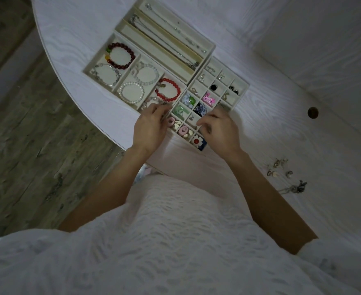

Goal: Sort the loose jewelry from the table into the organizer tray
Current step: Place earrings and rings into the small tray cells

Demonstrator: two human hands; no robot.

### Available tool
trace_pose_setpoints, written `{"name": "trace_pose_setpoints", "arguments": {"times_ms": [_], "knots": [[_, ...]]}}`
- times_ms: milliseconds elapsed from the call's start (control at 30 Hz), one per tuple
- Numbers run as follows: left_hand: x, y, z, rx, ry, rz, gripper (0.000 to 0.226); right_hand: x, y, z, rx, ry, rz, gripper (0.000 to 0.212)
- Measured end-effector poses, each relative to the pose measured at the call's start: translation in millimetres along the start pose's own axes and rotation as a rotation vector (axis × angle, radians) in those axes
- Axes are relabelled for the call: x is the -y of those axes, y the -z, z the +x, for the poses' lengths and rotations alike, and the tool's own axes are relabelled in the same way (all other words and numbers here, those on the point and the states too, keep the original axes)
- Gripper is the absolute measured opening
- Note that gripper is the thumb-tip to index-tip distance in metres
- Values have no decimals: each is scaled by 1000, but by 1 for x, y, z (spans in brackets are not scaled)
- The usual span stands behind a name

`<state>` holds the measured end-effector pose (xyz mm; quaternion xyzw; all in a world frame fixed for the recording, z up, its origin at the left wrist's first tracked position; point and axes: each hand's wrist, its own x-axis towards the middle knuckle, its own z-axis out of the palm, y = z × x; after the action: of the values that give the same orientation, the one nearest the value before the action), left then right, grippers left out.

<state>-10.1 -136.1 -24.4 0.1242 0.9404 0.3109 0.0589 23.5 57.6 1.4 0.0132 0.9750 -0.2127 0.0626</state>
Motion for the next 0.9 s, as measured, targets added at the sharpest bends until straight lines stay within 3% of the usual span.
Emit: {"name": "trace_pose_setpoints", "arguments": {"times_ms": [267,533,900], "knots": [[2,-1,0,8,-7,1,35,2,-6,11,152,11,-91,25],[2,0,0,8,-12,-12,37,14,-8,18,59,-85,-219,15],[2,0,1,2,-1,-26,35,26,-12,27,109,-124,-354,16]]}}
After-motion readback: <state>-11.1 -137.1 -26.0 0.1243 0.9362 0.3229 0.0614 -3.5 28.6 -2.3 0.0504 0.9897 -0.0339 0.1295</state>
